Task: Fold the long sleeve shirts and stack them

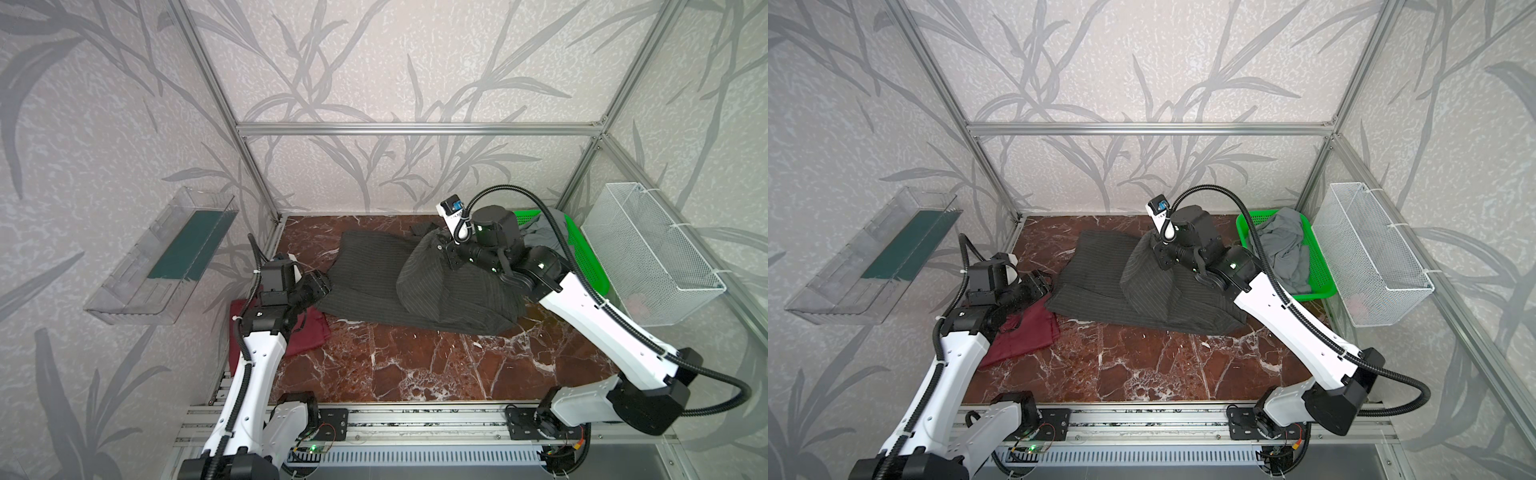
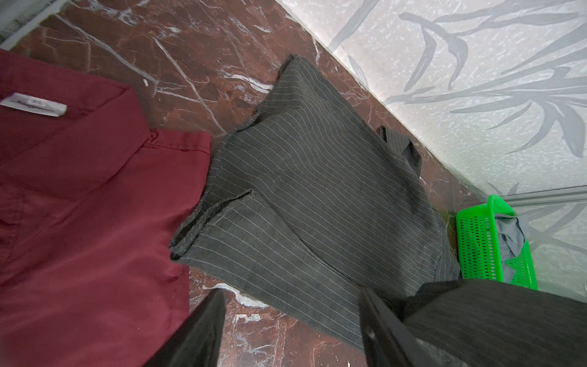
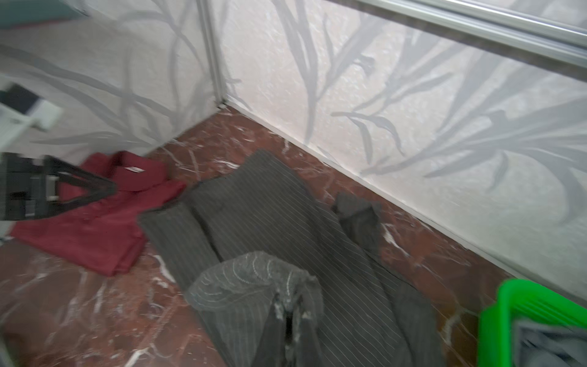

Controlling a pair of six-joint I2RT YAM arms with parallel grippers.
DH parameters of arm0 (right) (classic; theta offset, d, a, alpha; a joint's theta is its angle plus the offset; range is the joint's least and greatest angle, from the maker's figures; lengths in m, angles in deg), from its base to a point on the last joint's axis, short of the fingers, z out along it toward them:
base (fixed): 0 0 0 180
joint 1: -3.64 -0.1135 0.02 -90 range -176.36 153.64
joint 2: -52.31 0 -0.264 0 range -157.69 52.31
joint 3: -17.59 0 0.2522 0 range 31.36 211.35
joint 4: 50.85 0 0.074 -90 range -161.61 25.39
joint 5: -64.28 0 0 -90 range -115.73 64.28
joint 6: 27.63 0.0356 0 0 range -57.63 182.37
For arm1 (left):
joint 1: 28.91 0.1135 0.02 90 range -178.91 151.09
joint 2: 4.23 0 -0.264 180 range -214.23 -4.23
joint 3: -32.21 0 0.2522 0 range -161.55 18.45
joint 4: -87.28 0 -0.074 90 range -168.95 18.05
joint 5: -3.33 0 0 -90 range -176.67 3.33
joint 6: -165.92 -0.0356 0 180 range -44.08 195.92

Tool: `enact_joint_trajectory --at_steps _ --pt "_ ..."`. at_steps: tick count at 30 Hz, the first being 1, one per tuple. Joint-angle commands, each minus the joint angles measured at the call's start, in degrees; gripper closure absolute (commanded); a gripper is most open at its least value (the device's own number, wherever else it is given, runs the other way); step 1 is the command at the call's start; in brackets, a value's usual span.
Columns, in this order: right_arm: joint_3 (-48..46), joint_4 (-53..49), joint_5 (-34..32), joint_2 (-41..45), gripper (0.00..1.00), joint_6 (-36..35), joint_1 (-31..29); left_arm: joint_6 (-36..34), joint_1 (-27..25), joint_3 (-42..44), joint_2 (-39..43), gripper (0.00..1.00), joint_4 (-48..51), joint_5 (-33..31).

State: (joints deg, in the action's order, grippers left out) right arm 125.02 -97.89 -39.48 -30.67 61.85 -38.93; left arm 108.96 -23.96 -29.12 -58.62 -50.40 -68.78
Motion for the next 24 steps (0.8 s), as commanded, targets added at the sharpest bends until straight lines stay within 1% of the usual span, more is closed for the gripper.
enact_joint_trajectory --at_steps 1,2,3,6,8,10,13,16,19,23,24 --pt "5.67 -4.65 -21.11 -2.58 1.00 -0.18 3.04 0.18 0.24 0.82 -0.38 0.32 -3.13 4.46" --pt "6.97 -5.03 -22.62 -3.17 1.00 0.44 4.52 0.32 0.25 0.94 -0.37 0.32 -3.77 5.30" --pt "7.55 -4.66 -22.75 -3.29 1.00 1.28 6.00 0.27 0.24 1.05 -0.34 0.32 -4.21 5.99" --pt "8.22 -2.44 -17.94 -3.20 1.00 3.23 10.03 0.54 0.30 1.44 -0.30 0.32 -5.56 7.60" --pt "7.86 0.81 -18.79 -3.59 1.00 1.93 10.67 0.63 0.31 1.52 -0.36 0.32 -5.98 8.25" --pt "8.25 3.28 -21.97 -5.31 1.00 -0.75 11.15 0.76 0.29 1.65 -0.60 0.32 -6.15 8.61" --pt "10.92 4.19 -26.80 -8.73 1.00 -5.10 11.76 0.67 0.31 1.63 -0.85 0.32 -5.98 8.78" --pt "12.44 6.18 -29.00 -10.57 1.00 -8.03 12.85 0.66 0.25 1.77 -0.80 0.32 -6.06 8.67" --pt "14.32 7.60 -33.17 -12.27 1.00 -11.96 13.10 0.75 0.28 1.60 -1.15 0.32 -6.09 8.80" --pt "15.36 6.38 -37.68 -14.49 1.00 -16.04 12.96 0.76 0.25 1.72 -1.33 0.32 -6.01 8.83" --pt "14.95 7.22 -40.22 -16.21 1.00 -18.23 13.02 0.72 0.32 1.73 -1.33 0.32 -6.02 8.93"
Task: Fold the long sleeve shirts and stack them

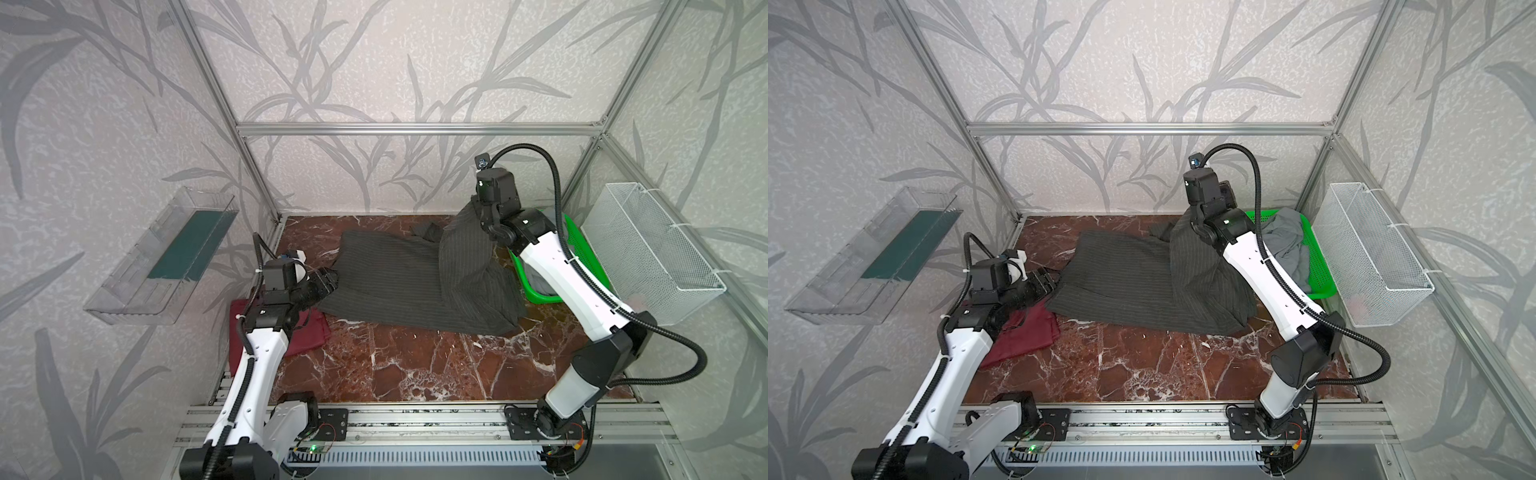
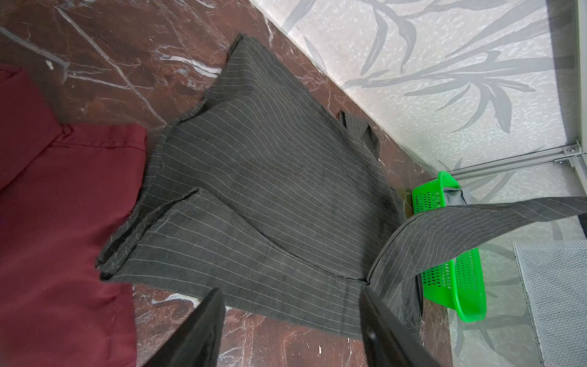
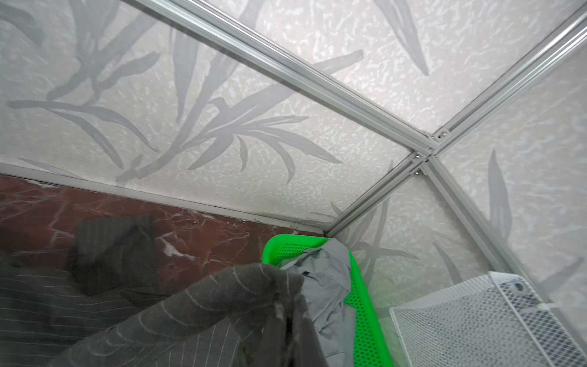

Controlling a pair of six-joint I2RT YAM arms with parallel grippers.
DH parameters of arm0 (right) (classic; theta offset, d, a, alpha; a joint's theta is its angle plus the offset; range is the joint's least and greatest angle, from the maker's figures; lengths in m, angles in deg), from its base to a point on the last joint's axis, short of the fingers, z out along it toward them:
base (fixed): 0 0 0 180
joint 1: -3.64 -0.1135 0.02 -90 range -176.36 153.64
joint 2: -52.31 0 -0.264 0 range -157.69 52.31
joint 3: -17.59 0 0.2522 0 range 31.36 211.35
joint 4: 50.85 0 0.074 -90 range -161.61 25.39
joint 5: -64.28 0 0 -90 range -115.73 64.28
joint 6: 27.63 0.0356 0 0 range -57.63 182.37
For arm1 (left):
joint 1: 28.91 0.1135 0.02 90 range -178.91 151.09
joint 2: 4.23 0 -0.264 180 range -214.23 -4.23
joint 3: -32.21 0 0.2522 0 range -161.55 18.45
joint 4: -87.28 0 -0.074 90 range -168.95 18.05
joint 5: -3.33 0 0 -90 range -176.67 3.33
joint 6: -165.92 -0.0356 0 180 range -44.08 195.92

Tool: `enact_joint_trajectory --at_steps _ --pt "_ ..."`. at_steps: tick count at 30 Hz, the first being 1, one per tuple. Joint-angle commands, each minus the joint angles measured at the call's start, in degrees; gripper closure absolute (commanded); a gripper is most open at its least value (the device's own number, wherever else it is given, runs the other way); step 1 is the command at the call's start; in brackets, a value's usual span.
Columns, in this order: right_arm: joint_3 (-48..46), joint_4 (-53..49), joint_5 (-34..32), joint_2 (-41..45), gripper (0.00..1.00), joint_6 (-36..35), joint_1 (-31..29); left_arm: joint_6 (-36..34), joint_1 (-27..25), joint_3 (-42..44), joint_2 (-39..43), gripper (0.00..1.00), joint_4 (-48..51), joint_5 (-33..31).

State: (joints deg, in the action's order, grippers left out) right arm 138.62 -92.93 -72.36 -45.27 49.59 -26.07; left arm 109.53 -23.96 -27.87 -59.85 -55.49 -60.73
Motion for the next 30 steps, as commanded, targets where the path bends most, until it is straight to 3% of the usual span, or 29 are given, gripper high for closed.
enact_joint_trajectory --at_steps 1,4,6,10,14,17,19,24,30 --pt "0.62 4.34 -9.59 -2.46 1.00 -8.95 0.34 0.24 0.27 0.49 -0.22 0.32 -0.95 0.92" --pt "0.23 7.72 -12.61 -4.18 1.00 -14.57 0.31 0.32 0.28 0.46 -0.63 0.32 -1.06 1.30" --pt "2.46 2.91 -11.12 -4.76 1.00 -12.14 -0.31 0.50 0.26 0.48 -0.81 0.32 -1.24 1.40" --pt "11.65 -16.66 -4.54 -7.48 1.00 -0.74 -2.18 0.42 0.25 0.29 -0.77 0.32 -1.20 1.40" --pt "20.70 -38.27 7.69 -11.80 1.00 14.70 -3.16 0.26 0.29 0.49 -0.28 0.32 -1.06 1.05" --pt "21.15 -45.78 19.20 -12.25 1.00 22.64 -3.74 0.34 0.25 0.27 -0.70 0.32 -1.15 1.40" --pt "14.92 -43.36 25.99 -9.60 1.00 25.43 -4.80 0.41 0.32 0.06 -1.03 0.32 -1.23 1.65" --pt "-13.17 -21.48 40.46 4.39 1.00 33.85 -7.19 0.43 0.28 0.18 -0.70 0.32 -1.38 2.06" --pt "-38.48 2.88 49.80 14.98 1.00 53.69 -7.90 1.01 0.27 0.74 -0.81 0.32 -2.18 3.32"
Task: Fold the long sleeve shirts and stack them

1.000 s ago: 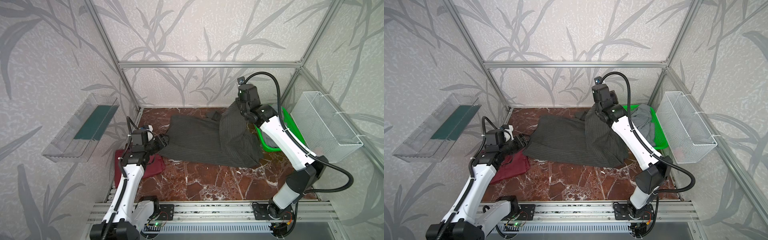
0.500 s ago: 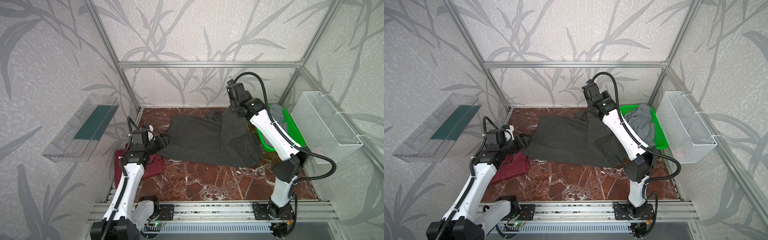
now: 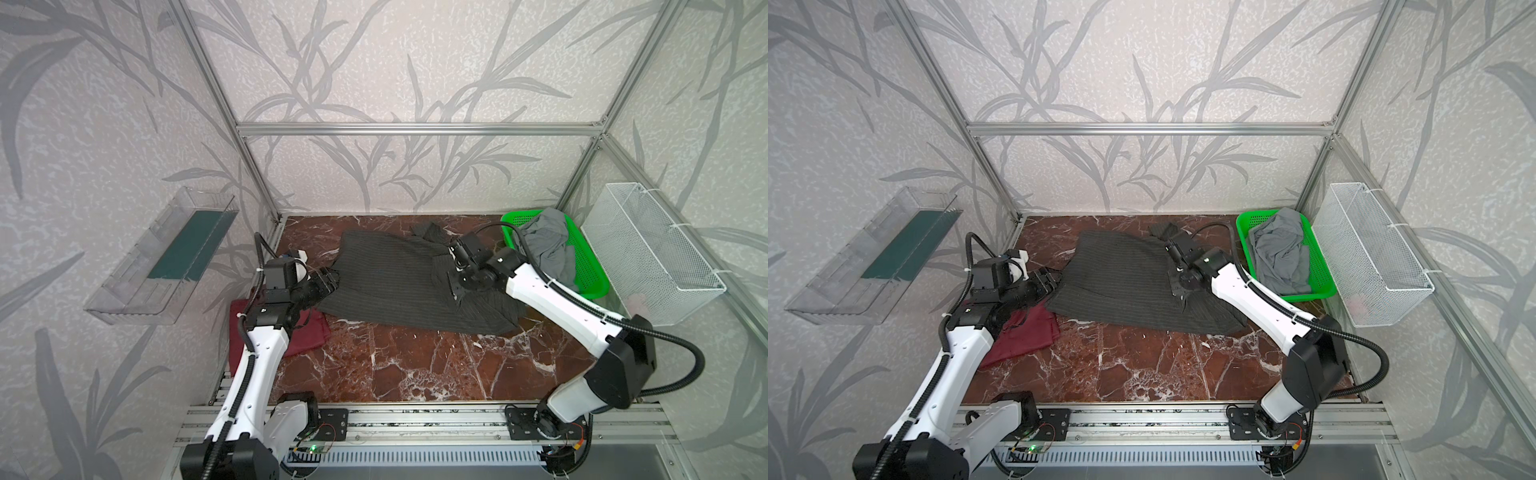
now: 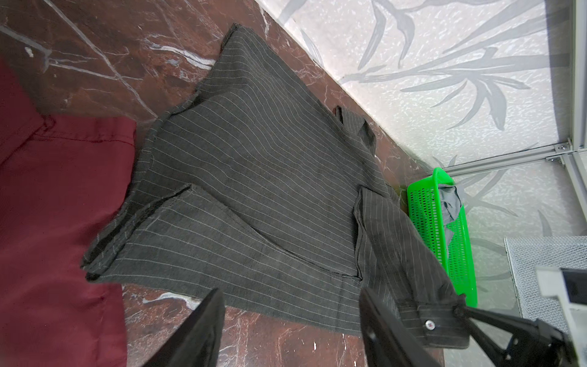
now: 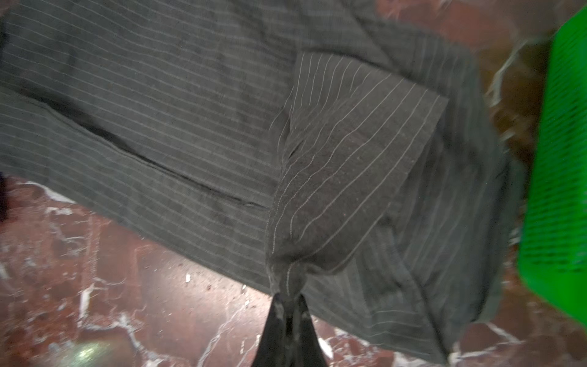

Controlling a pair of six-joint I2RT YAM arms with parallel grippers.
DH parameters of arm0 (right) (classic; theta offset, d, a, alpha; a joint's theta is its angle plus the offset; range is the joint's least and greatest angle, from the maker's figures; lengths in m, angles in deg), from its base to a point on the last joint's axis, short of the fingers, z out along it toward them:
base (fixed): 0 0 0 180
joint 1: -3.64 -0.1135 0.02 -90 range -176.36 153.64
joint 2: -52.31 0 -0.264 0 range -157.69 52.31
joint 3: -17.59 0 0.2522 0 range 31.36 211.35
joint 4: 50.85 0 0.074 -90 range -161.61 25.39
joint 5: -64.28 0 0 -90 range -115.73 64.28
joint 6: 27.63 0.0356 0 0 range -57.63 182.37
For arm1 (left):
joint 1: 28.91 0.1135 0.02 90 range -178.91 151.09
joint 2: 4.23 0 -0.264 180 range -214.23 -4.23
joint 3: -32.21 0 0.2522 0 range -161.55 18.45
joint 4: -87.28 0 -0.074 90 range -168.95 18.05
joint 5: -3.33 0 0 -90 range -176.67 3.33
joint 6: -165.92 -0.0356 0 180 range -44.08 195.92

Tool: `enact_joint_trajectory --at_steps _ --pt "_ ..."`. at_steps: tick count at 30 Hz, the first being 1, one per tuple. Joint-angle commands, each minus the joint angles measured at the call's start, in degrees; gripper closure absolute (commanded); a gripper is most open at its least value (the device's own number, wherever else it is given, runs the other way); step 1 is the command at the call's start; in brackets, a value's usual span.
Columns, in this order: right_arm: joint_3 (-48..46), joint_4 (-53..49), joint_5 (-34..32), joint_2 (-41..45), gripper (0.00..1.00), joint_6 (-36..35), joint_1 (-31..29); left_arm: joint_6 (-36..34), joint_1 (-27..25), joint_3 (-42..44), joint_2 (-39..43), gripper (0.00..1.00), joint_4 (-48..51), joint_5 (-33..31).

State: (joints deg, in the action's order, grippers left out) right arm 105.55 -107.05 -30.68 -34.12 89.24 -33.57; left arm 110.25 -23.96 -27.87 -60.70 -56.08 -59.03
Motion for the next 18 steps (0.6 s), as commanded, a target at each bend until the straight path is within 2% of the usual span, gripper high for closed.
enact_joint_trajectory --at_steps 1,5,8,11,15,18 --pt "-7.82 19.90 8.93 4.11 1.00 16.54 -0.97 0.50 0.28 0.81 -0.09 0.32 -1.90 2.03" --pt "-16.62 33.76 7.65 3.63 1.00 26.10 -5.46 1.29 -0.39 1.97 -0.08 0.31 -2.93 3.88" --pt "-20.24 44.11 10.36 1.99 1.00 32.47 -5.58 1.94 -3.57 3.03 0.13 0.29 -2.58 3.82" --pt "-20.19 48.43 9.53 1.56 1.00 33.14 -5.37 5.41 -8.47 5.51 0.58 0.29 -4.51 3.38" --pt "-21.26 54.65 8.12 1.69 1.00 34.92 -5.50 10.37 -15.65 9.73 1.61 0.29 -11.75 2.51" --pt "-21.85 56.90 9.95 -0.05 1.00 37.88 -5.52 8.04 -21.05 10.63 2.01 0.27 -14.94 1.58"
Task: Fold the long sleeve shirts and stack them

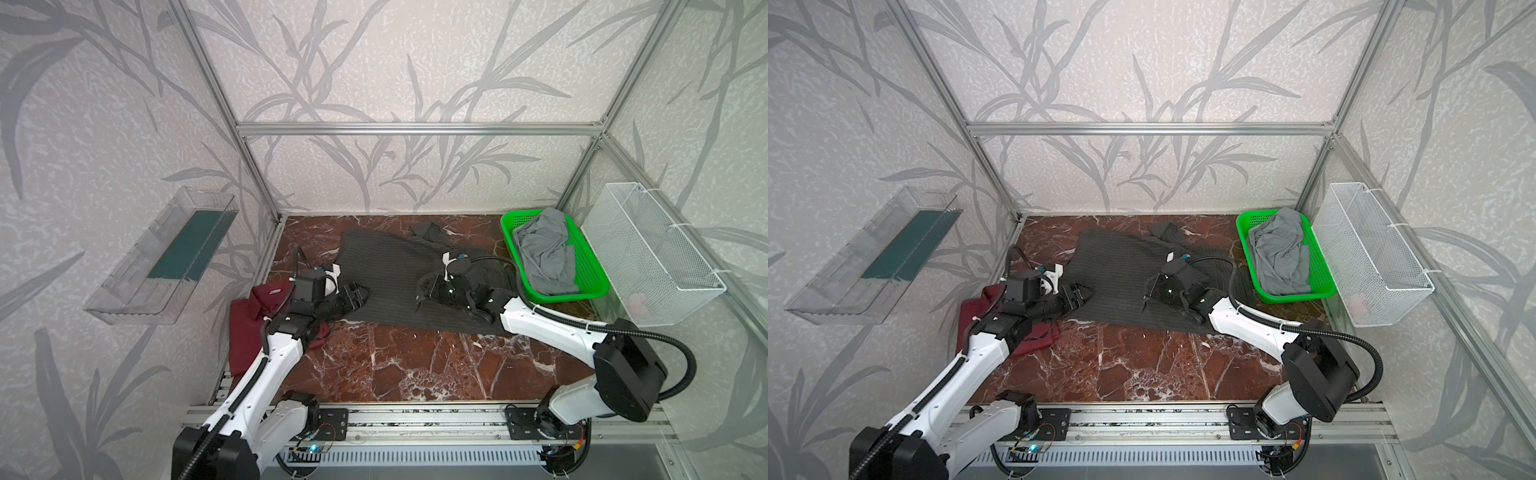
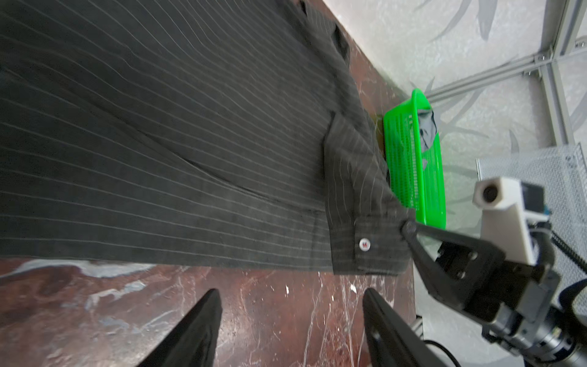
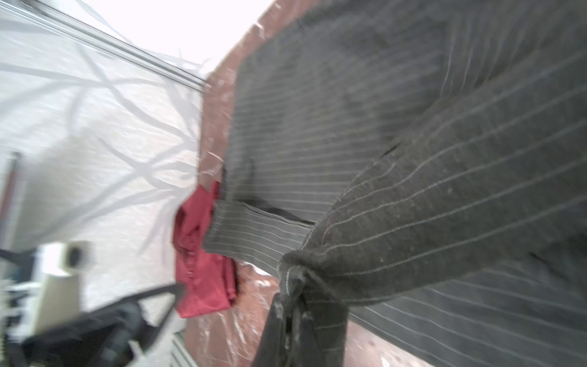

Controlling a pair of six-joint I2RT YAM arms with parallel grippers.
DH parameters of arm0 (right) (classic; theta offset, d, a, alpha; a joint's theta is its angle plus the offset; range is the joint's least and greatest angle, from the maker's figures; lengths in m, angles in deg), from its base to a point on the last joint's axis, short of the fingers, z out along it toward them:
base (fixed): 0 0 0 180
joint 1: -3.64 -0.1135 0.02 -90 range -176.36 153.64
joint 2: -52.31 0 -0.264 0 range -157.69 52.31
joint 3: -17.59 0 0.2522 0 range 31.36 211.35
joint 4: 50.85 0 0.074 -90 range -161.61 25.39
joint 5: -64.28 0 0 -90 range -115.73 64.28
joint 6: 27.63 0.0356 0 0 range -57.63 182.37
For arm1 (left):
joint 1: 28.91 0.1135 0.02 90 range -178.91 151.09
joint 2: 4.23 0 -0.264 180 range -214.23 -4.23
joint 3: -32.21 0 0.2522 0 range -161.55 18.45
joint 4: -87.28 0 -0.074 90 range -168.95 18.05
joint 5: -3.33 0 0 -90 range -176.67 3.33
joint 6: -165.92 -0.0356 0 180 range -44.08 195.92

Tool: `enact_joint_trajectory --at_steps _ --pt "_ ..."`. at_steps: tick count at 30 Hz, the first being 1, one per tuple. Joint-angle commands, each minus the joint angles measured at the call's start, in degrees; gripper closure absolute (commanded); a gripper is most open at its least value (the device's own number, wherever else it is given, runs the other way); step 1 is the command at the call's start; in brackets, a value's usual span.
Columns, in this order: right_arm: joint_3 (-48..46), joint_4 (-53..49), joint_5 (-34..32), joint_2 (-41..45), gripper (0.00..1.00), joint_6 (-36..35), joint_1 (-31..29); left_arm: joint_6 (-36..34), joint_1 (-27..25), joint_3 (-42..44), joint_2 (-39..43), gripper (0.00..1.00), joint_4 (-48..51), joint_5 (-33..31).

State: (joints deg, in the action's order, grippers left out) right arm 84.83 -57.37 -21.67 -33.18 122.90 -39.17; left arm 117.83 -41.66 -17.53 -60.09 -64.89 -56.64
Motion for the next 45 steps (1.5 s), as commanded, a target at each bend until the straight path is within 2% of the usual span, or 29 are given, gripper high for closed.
enact_joint_trajectory --at_steps 1,5,8,12,16,22,28,33,38,45 --pt "-0.96 7.30 1.51 -1.52 1.00 4.56 0.05 -2.26 -5.80 -0.75 1.32 0.26 -5.21 -1.92" --pt "-0.91 6.85 1.78 -1.58 1.00 4.59 0.05 -13.70 -16.45 -6.99 -0.63 0.24 1.79 -10.29" --pt "-0.83 6.22 1.62 -0.89 1.00 3.82 0.16 -20.45 -20.95 -9.60 -3.09 0.24 4.18 -12.68" --pt "-0.91 5.94 2.44 -0.40 1.00 3.50 0.14 -28.28 -26.85 -7.82 -2.65 0.24 0.91 -18.87" --pt "-0.78 6.21 4.20 -0.28 1.00 3.93 0.24 -35.59 -29.97 -7.68 -4.76 0.26 0.64 -23.56" --pt "-0.30 6.07 5.26 0.89 1.00 3.74 0.36 -38.41 -30.58 -7.79 -8.59 0.34 -4.09 -26.55" --pt "-1.33 6.37 4.99 2.51 1.00 3.11 0.35 -38.36 -30.67 -13.84 -17.90 0.35 -2.05 -28.29" --pt "-1.78 6.96 6.00 2.86 1.00 2.84 0.35 -37.10 -32.12 -15.62 -21.27 0.35 -4.78 -27.97" --pt "-2.75 7.39 6.45 3.38 1.00 2.85 0.36 -38.65 -32.51 -16.39 -22.46 0.49 -4.69 -30.88" --pt "-3.37 8.22 7.08 3.56 1.00 3.27 0.44 -40.44 -32.53 -16.43 -21.92 0.84 -4.34 -31.58"
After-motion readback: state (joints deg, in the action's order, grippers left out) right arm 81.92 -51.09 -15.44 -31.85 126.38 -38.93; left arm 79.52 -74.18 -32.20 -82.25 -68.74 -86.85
